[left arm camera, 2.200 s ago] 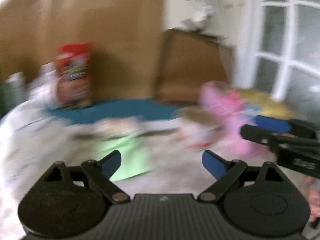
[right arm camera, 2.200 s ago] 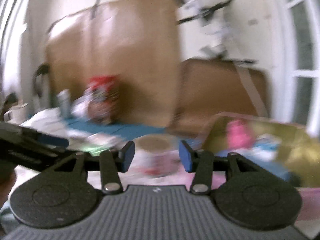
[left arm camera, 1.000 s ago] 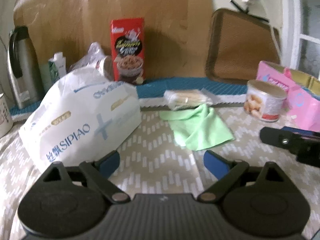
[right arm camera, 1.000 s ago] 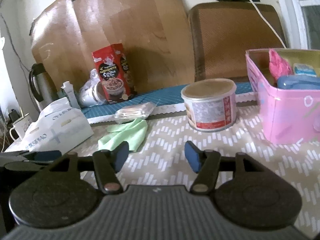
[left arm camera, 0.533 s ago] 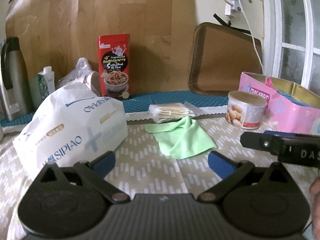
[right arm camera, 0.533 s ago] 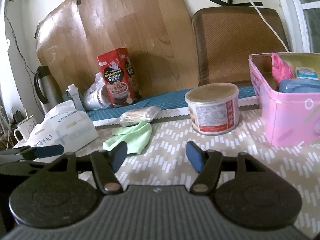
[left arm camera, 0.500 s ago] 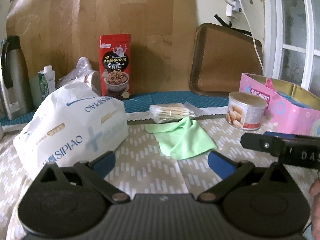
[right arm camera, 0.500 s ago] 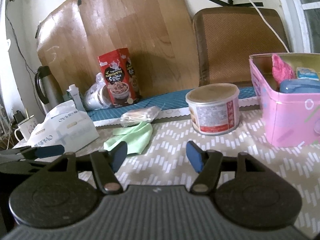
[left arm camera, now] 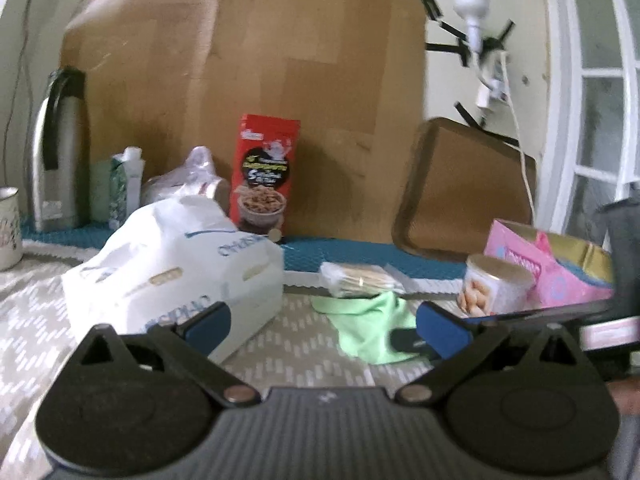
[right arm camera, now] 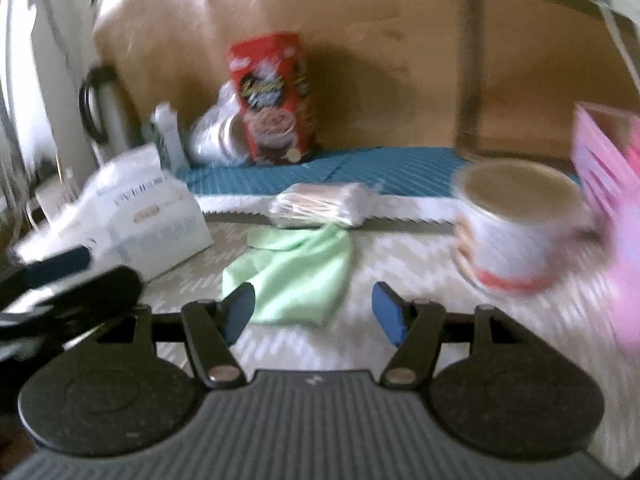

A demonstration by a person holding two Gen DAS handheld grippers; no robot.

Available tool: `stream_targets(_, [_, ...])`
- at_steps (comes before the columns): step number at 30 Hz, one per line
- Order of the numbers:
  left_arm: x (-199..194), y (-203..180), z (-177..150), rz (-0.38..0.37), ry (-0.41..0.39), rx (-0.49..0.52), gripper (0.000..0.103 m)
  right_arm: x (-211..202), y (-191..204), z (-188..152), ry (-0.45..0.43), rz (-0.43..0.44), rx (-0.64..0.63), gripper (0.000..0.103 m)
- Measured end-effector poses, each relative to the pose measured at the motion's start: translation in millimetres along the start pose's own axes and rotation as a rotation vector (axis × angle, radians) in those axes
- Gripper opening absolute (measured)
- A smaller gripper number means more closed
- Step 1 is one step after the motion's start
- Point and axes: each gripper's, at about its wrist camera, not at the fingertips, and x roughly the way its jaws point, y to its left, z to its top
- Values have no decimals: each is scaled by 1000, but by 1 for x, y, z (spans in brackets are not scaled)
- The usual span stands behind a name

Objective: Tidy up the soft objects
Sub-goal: 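Grasp the green microfiber cloth with the left gripper, then drop the green cloth into the pink tin from the left gripper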

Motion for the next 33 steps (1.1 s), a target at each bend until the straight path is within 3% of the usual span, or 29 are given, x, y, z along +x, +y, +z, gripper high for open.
stream_targets(1, [1,2,1,-1,4,-12,102,5,6,4,-1,-13,-42,52])
stream_targets(2, [2,4,1,-3,8,-20,102,9,12,6,7,-29,-90,17])
stream_targets(4, [2,6,1,-1,10,-26,102,3,15,6,9,-40,-111,8])
stream_targets(7, [1,4,0,-3,8,-15,102,-28,4,-7,-12,-9,-73,8])
stream_targets(11, [2,-2,-1,-26,24,23,102,-98,-14,-50,-62,12,14,8])
stream_targets(14, [5,-17,-1,-65,76,57,101,-147,-29,-86,-102,-61,53,8])
stream_targets(16, [7,-35,-1,-187,134,23,100,-168,-39,-105,-120,-145,81,8])
stream_targets(19, [11,-89,-7,-360,240,77,96,-184,-55,-124,-143,-204,154,17])
stream_targets(20, [12,-107,-10,-396,270,118,96,-187,-58,-127,-156,-204,173,23])
stream_targets(21, [13,-123,-13,-429,299,149,96,-190,-58,-128,-166,-206,177,40])
stream_targets(22, [14,-138,-16,-463,334,176,96,-193,-57,-130,-179,-200,163,48])
stream_targets(23, [15,-148,-19,-477,359,193,96,-195,-54,-131,-191,-191,137,59])
stream_targets(25, [20,-163,-24,-473,408,216,97,-197,-45,-134,-202,-180,64,61])
stream_targets(27, [28,-169,-29,-463,467,204,93,-190,-41,-137,-176,-178,-3,58])
stream_targets(28, [28,-172,-30,-467,458,198,88,-186,-40,-139,-159,-178,-29,52])
stream_targets(29, [27,-174,-30,-485,465,201,76,-182,-35,-141,-182,-195,-63,37])
stream_targets(30, [29,-177,-29,-521,486,197,49,-180,-33,-140,-193,-183,-85,16])
stream_targets(31, [32,-180,-27,-564,523,186,40,-178,-31,-137,-203,-181,-94,8])
stream_targets(32, [36,-185,-24,-592,551,174,40,-179,-32,-135,-221,-190,-102,9])
stream_targets(33, [35,-191,-19,-576,522,190,38,-180,-32,-131,-249,-212,-112,9])
